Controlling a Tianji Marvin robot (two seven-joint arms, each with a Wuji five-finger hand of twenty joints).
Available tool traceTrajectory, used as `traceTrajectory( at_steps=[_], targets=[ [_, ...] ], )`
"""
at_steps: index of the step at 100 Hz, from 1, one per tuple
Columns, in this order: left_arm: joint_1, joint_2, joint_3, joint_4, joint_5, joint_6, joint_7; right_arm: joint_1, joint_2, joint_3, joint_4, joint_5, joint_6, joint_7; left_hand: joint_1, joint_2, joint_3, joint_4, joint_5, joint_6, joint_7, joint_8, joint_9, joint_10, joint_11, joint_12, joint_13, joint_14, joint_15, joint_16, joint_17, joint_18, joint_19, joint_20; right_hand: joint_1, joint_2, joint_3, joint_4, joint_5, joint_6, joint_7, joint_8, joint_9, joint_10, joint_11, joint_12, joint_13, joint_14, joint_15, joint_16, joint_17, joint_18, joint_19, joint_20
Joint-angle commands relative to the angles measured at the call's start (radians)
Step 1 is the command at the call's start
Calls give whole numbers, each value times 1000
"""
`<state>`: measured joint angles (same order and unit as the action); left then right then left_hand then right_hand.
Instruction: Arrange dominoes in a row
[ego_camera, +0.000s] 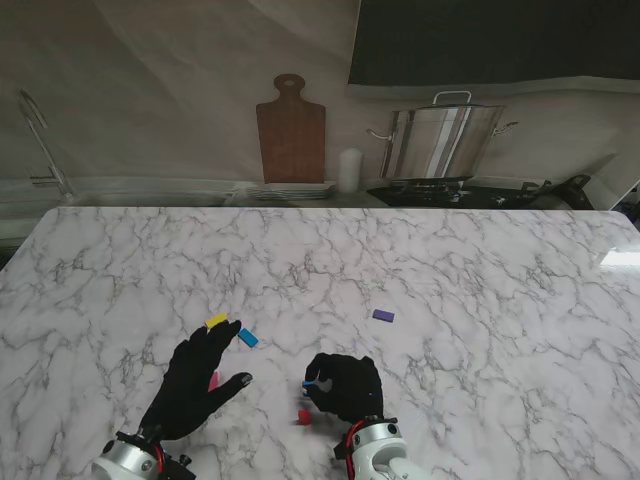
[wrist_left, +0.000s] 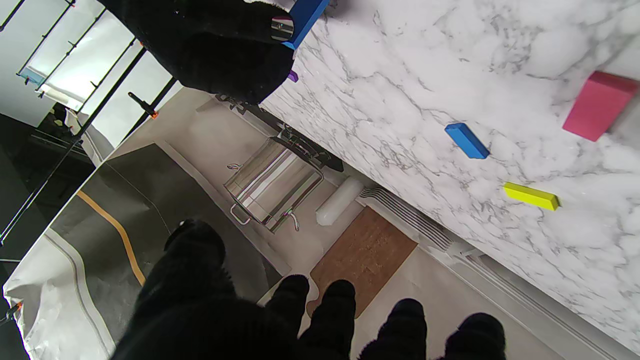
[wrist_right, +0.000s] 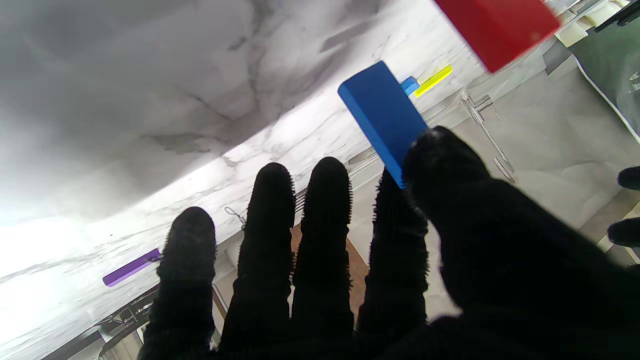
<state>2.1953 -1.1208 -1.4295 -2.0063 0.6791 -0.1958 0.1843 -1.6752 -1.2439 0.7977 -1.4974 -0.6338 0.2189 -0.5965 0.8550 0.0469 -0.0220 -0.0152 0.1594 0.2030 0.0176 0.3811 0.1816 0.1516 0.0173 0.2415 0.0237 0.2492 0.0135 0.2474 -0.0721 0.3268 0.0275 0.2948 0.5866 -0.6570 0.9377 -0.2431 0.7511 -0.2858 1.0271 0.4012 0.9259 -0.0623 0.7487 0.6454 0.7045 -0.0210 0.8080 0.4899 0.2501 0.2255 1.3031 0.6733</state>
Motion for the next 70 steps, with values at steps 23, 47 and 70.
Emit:
traceTrajectory(
  at_steps=[23,47,70],
  targets=[
    [4,-1,3,-2,2,0,-14,0,-3,1,9,6,-2,8,14,-12,2,11,-27,4,11,13,-35,-15,-8,9,-13,-2,-4,0,-11,-17,3,14,31,9,34,0,51,-76,88,-10,-28,-14,41,-7,-24,-14,18,-1,-13,-23,27,14],
    [5,-1,4,-2,1,2,-13,4,-1,0,20,0,-3,8,14,-12,2,11,-27,3,11,13,-35,-14,-8,9,-13,-1,-4,1,-11,-17,3,13,25,2,28,-7,63,-113,71,-7,-33,-18,48,-2,-24,-15,18,-2,-13,-23,28,14],
    [6,-1,4,-2,1,2,-12,8,-2,-11,35,-6,-4,2,15,-12,2,11,-27,4,11,13,-35,-15,-8,9,-13,-2,-4,0,-11,-17,3,13,18,-1,22,-12,72,-137,58,-5,-39,-20,56,7,-26,-17,23,1,-13,-23,28,14]
  ],
)
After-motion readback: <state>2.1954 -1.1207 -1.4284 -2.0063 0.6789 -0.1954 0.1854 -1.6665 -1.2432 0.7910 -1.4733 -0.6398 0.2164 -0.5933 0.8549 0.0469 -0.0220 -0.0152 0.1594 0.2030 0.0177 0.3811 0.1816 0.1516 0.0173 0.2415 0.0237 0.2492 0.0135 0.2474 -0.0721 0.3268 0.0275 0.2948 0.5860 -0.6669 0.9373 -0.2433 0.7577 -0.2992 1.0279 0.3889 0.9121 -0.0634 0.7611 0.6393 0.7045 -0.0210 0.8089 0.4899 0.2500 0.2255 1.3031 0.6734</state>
